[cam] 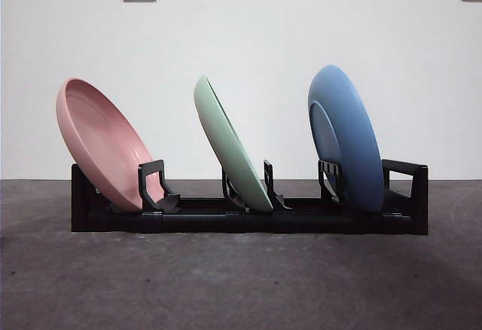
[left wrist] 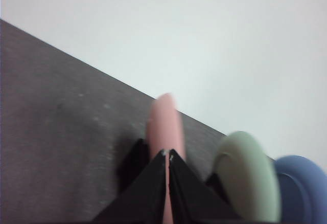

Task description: Place the plate

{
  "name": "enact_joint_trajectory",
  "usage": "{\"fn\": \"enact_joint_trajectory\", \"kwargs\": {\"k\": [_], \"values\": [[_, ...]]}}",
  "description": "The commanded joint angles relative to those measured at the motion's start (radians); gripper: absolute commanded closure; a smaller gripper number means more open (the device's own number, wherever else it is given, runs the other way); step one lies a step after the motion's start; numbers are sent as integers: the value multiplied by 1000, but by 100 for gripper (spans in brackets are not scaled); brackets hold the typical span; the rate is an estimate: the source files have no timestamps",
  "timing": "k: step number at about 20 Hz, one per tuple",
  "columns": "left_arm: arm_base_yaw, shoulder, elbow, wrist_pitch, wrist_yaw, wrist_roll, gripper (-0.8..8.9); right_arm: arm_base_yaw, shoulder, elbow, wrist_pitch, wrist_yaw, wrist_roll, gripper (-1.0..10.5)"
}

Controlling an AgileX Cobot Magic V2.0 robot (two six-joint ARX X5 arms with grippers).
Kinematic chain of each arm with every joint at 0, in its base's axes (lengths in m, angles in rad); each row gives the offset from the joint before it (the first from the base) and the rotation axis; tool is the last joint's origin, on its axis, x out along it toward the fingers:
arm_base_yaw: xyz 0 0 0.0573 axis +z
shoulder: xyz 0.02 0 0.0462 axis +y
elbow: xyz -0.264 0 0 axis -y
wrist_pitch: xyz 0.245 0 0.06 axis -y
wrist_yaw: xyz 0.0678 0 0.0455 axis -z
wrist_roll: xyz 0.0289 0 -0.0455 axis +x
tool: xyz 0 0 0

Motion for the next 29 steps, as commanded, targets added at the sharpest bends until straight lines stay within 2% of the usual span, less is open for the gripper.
{"fn": "enact_joint_trajectory", "kwargs": {"k": [1,4,8,12,17,19,20,22,23,27,29], "values": [[1,69,140,-113,35,50,803,0,61,118,-27,-61,-4,933],[0,171,290,-250,95,125,803,0,158,249,-105,-145,-42,933],[-3,323,478,-456,153,222,803,1,311,423,-302,-269,-130,933],[-3,482,633,-682,154,253,803,11,473,555,-526,-382,-217,933],[-3,656,771,-923,154,330,803,45,645,664,-754,-395,-317,934],[-3,713,804,-976,154,370,802,62,700,687,-806,-394,-357,931],[-3,749,818,-988,154,373,737,74,739,695,-818,-391,-373,886],[-3,792,821,-981,154,373,527,92,786,699,-817,-391,-386,729],[-3,807,821,-980,154,374,497,100,803,699,-818,-392,-386,700],[-3,826,821,-956,154,373,500,140,850,700,-819,-392,-381,698],[-3,826,821,-938,154,374,500,164,885,717,-804,-392,-356,698]]}}
